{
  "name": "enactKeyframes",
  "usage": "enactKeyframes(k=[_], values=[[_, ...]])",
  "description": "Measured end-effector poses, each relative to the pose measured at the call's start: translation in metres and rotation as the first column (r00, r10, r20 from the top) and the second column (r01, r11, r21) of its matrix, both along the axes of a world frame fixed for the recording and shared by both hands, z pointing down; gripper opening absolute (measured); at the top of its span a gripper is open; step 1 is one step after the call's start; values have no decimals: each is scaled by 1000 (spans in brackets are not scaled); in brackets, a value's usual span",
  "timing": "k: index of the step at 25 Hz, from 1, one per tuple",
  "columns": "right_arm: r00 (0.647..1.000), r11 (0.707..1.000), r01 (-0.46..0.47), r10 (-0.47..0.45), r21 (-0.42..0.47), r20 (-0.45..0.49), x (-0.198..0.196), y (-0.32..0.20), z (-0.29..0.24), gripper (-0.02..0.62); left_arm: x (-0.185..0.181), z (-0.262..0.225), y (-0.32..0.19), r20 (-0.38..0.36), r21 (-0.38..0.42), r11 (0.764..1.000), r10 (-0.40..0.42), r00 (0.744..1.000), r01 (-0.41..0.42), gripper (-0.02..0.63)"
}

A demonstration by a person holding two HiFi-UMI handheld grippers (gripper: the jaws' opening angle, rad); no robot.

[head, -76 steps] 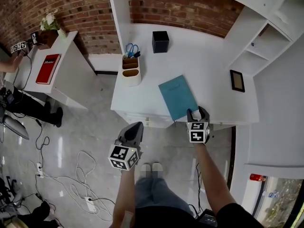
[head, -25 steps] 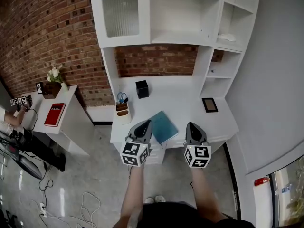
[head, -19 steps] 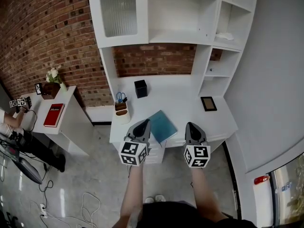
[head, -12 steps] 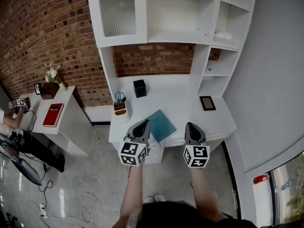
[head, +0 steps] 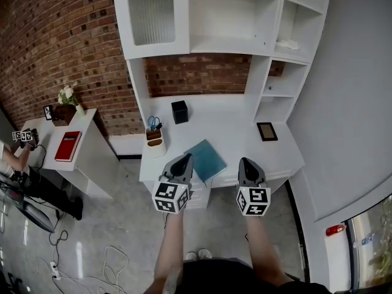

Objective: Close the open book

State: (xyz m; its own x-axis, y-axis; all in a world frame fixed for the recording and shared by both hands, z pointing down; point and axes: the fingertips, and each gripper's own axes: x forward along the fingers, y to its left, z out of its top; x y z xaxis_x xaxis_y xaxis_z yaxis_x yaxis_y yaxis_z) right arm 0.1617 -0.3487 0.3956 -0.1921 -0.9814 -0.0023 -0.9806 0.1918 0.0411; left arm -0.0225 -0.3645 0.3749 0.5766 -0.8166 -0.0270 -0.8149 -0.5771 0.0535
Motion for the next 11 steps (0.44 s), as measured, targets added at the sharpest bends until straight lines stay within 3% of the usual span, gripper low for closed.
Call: enactKeyframes(k=[11], values=[[1000,1000,2,-2,-14,3,-7,1,5,-3,-7,9,0,-5,-20,1000,-6,1000,6,8]])
